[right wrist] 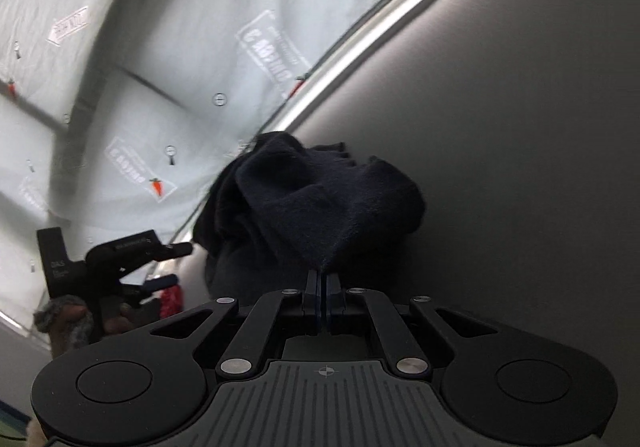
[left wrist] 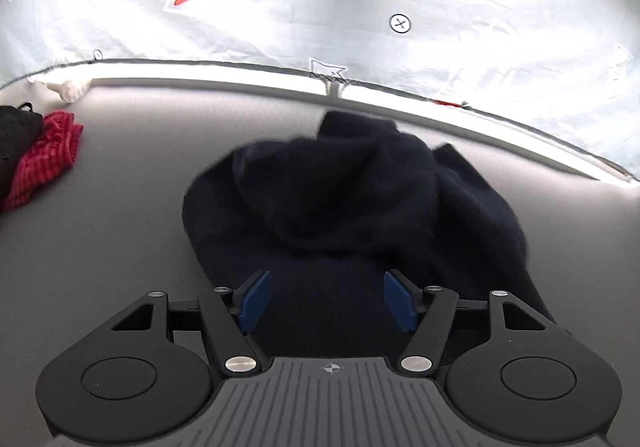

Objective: Fold clothes

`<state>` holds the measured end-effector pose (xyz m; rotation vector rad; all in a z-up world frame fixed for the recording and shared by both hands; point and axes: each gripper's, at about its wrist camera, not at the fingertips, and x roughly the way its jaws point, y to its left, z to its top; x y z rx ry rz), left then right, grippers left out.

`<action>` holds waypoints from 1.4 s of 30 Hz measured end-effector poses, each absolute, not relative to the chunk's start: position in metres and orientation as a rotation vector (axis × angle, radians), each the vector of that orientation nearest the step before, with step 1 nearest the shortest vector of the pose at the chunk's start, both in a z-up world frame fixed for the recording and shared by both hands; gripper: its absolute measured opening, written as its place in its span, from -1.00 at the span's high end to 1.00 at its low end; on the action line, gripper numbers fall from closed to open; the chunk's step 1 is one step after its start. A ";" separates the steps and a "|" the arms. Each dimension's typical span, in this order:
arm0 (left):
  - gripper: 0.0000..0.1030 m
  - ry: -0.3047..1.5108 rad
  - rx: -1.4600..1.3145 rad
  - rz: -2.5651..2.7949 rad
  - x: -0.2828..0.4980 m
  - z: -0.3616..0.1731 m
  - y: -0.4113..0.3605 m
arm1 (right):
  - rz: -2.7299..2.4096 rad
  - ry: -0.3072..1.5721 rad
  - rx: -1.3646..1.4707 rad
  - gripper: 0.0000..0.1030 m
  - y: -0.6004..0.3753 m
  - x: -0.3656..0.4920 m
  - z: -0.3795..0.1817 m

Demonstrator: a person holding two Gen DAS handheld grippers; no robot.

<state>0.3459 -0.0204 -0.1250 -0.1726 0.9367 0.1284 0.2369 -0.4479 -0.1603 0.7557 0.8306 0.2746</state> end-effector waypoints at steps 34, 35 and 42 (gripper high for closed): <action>0.80 0.940 -0.322 0.263 0.309 -0.142 0.017 | 0.398 0.662 0.587 -0.63 -0.355 0.382 -0.121; 0.80 0.944 -0.333 0.268 0.300 -0.141 0.020 | 0.416 0.683 0.556 -0.68 -0.346 0.391 -0.121; 0.79 0.986 -0.385 0.287 0.258 -0.147 0.038 | 0.460 0.805 0.242 -0.63 -0.281 0.416 -0.149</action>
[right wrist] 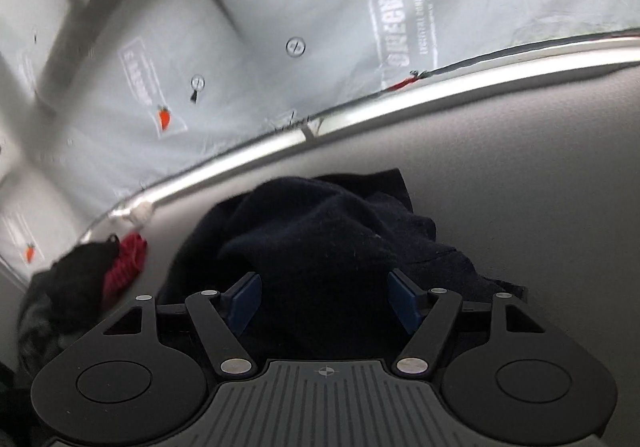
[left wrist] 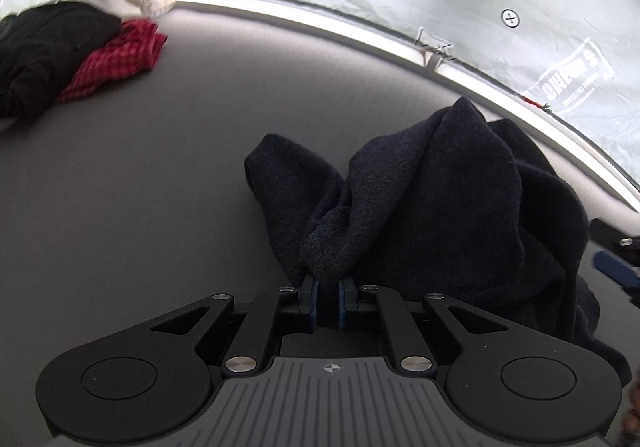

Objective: Fold clothes

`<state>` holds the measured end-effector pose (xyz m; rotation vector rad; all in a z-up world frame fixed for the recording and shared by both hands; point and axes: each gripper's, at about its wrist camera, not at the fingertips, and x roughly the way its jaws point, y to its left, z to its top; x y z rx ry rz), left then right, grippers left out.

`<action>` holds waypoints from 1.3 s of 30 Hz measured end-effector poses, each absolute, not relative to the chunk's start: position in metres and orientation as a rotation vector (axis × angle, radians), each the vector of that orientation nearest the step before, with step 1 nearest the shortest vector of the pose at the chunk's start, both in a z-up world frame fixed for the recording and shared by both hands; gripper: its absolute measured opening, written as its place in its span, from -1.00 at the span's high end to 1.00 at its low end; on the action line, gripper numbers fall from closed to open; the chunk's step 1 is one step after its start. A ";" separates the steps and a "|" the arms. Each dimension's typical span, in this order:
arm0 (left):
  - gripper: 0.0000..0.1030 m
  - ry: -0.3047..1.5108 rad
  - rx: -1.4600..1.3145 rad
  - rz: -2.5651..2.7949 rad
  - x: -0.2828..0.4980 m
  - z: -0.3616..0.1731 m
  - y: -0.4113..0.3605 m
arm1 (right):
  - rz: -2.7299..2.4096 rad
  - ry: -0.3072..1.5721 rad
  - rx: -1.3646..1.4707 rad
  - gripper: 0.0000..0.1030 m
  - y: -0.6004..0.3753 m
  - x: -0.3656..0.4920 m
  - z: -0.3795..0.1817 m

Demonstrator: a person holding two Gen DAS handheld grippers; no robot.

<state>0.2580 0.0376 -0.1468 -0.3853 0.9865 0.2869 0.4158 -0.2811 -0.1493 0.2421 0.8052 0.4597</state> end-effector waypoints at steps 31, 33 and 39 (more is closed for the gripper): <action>0.29 0.960 0.073 0.111 0.325 -0.144 -0.057 | 0.975 0.891 0.166 0.85 -0.249 0.193 -0.157; 0.48 0.953 0.036 0.123 0.316 -0.143 -0.053 | 0.951 0.907 0.191 0.85 -0.256 0.191 -0.158; 0.78 1.002 -0.182 0.199 0.280 -0.125 -0.019 | 0.897 0.950 0.235 0.85 -0.269 0.189 -0.157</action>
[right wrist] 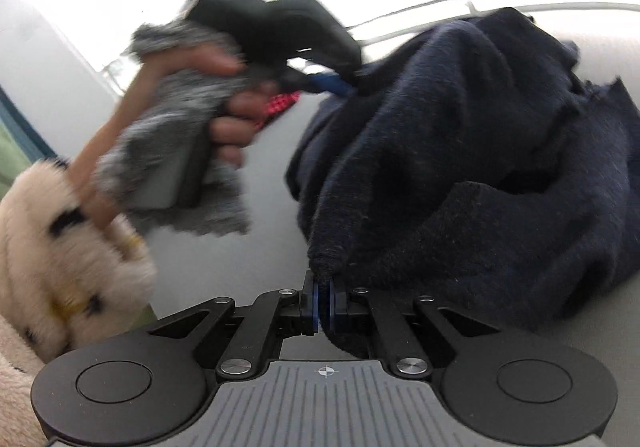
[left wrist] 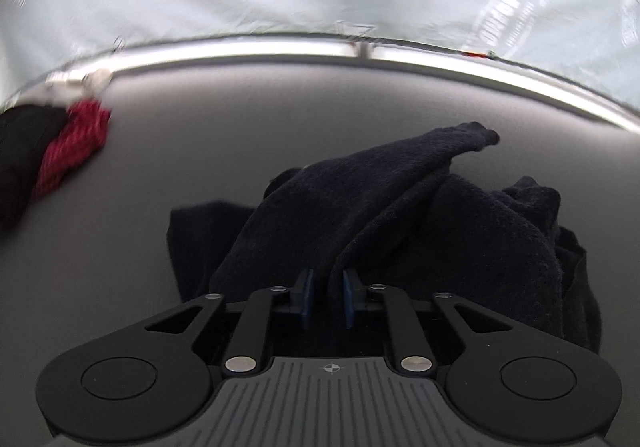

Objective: Fold clothes

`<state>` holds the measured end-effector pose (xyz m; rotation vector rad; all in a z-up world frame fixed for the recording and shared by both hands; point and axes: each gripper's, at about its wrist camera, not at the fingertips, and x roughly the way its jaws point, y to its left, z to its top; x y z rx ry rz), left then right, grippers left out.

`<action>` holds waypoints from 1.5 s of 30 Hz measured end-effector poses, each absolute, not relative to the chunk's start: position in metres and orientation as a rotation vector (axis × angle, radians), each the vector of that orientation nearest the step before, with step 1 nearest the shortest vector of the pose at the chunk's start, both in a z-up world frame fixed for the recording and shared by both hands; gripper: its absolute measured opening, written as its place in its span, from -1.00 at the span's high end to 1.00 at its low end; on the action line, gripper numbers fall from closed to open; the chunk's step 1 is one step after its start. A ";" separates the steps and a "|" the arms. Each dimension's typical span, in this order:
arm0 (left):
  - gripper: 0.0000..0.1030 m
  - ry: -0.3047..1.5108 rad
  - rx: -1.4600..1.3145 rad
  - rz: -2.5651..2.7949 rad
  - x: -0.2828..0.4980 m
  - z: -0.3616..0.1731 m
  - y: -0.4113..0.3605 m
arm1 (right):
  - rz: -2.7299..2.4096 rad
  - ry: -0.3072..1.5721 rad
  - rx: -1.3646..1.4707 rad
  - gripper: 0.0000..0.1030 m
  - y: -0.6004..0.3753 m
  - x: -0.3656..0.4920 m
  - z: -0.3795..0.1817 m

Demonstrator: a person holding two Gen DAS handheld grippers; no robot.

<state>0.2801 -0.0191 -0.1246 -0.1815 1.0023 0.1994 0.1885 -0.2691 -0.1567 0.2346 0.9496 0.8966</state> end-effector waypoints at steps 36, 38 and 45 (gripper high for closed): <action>-0.09 0.927 -0.172 0.049 0.223 -0.098 -0.009 | 0.653 0.959 0.222 0.86 -0.255 0.266 -0.155; -0.42 0.914 -0.129 -0.024 0.232 -0.100 -0.021 | 0.678 0.988 0.242 0.87 -0.258 0.254 -0.157; -0.54 0.882 0.115 -0.078 0.263 -0.116 -0.074 | 0.731 1.045 0.257 0.87 -0.255 0.219 -0.161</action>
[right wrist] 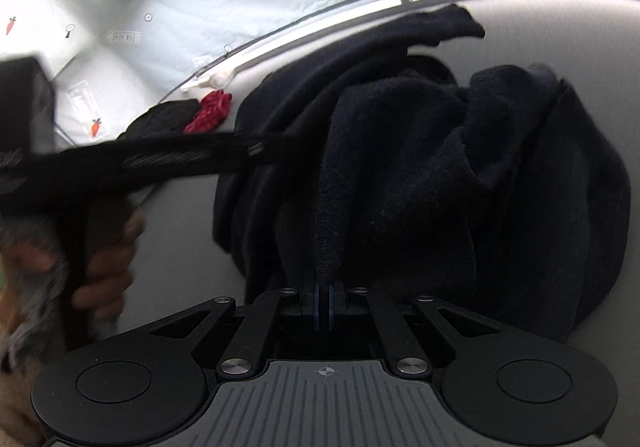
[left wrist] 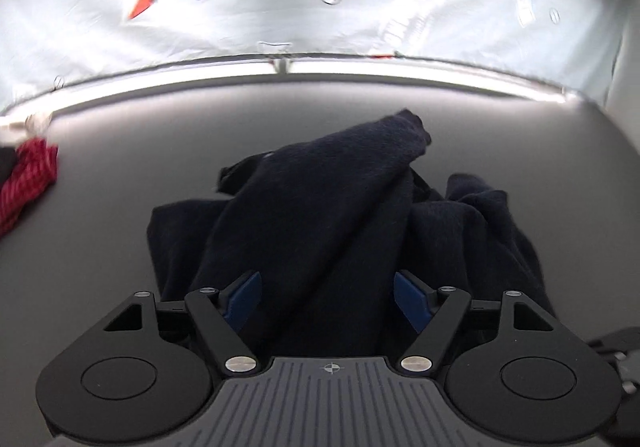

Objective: Fold clothes

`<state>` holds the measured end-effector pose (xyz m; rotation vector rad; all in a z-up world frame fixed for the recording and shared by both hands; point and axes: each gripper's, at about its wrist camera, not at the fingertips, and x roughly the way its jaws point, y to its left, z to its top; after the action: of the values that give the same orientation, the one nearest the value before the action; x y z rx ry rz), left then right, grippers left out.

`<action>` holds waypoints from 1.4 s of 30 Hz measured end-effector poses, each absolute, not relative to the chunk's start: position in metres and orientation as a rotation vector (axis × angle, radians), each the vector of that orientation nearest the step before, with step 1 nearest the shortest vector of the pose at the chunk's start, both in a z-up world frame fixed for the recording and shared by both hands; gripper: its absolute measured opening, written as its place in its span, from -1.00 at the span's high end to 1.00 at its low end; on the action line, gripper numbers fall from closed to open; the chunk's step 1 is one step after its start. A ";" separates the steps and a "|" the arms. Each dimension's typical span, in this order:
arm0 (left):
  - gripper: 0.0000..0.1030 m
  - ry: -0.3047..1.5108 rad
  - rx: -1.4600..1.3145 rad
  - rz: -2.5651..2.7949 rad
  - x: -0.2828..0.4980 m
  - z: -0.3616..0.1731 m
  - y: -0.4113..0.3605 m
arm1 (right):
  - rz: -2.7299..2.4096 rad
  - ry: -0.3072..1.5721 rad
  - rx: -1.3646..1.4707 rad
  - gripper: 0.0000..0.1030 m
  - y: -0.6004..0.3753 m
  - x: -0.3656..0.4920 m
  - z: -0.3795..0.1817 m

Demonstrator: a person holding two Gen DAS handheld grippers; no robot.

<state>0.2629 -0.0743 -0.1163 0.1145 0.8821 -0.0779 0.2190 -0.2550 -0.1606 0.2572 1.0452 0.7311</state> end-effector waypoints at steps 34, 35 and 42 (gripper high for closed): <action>0.22 1.152 -0.655 0.736 0.124 -0.150 0.140 | 1.105 1.278 0.031 0.40 -0.193 0.181 -0.152; 0.14 1.140 -0.652 0.721 0.123 -0.145 0.143 | 1.102 1.262 0.049 0.23 -0.197 0.187 -0.143; -0.08 1.049 -0.630 0.638 0.110 -0.107 0.162 | 0.976 0.981 0.296 -0.25 -0.258 0.269 -0.069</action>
<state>0.1100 0.1617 -0.1069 -0.6304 1.0489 0.6380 0.2687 -0.2582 -0.0685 0.2961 0.9807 0.9756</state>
